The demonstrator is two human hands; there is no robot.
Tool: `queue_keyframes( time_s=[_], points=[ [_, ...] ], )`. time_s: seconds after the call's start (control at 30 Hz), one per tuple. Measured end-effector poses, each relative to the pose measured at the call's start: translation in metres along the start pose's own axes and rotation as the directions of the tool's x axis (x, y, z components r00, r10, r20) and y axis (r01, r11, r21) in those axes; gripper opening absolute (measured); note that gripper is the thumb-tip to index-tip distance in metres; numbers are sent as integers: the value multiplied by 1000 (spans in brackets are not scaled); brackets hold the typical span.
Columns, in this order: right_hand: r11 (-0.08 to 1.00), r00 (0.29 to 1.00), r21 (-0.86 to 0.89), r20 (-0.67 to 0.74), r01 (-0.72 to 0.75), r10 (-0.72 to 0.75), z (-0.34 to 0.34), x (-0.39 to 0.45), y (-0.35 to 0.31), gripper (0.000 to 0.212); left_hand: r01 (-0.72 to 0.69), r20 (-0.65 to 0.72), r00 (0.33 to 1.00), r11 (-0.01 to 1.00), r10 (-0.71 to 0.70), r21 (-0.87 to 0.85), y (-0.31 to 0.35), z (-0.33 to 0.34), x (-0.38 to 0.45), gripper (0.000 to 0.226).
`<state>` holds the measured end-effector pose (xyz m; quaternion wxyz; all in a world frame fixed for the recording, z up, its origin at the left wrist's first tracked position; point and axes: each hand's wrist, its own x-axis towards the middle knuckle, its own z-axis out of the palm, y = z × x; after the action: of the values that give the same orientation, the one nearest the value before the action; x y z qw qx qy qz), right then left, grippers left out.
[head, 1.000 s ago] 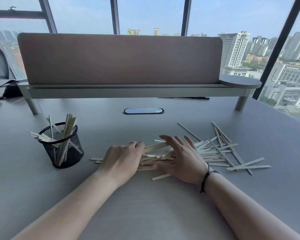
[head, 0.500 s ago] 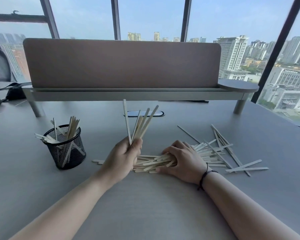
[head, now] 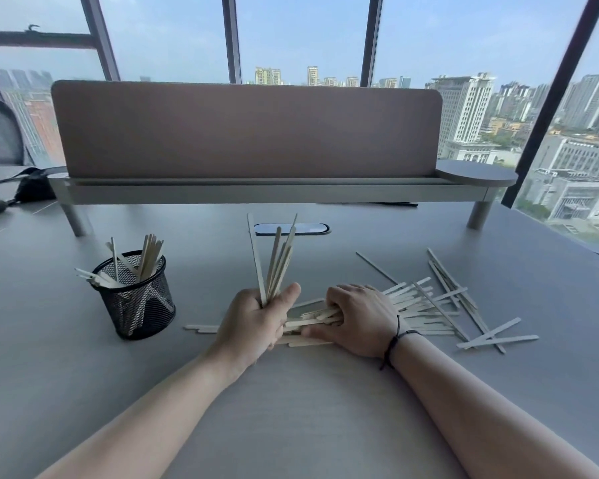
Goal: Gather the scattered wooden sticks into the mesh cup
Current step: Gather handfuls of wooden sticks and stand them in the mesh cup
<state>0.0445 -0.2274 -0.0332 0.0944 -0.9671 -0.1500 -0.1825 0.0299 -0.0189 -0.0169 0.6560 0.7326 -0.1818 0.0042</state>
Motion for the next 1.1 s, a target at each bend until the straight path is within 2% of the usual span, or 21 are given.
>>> queue_keyframes(
  time_s=[0.13,0.27,0.37,0.5,0.63,0.77,0.9,1.1],
  points=[
    [998,996,25,-72,58,-56,0,-3,2,61,-18,-58,998,1000,19,24,2,0,0,62],
    [993,989,71,-124,92,-83,-1,-5,3,62,-80,-82,993,995,85,64,2,-2,1,60],
    [991,987,90,-135,103,-91,-1,-6,3,53,-87,-113,989,991,98,98,0,-2,2,58],
    [988,985,111,-144,107,-90,0,-7,1,40,-89,-163,982,994,97,57,0,0,2,57],
    [986,979,134,-188,98,-72,0,-8,-2,22,-60,-148,987,998,60,4,-1,0,2,62],
    [988,969,142,-245,68,-31,-5,-8,-8,27,-61,-191,980,998,55,-29,0,0,4,64],
    [962,950,271,-311,46,42,-14,-3,-20,47,-46,-203,979,990,18,-133,5,1,5,61],
    [905,962,422,-264,54,66,-18,0,-40,55,-87,-189,981,974,47,-210,19,0,0,52]
  ],
)
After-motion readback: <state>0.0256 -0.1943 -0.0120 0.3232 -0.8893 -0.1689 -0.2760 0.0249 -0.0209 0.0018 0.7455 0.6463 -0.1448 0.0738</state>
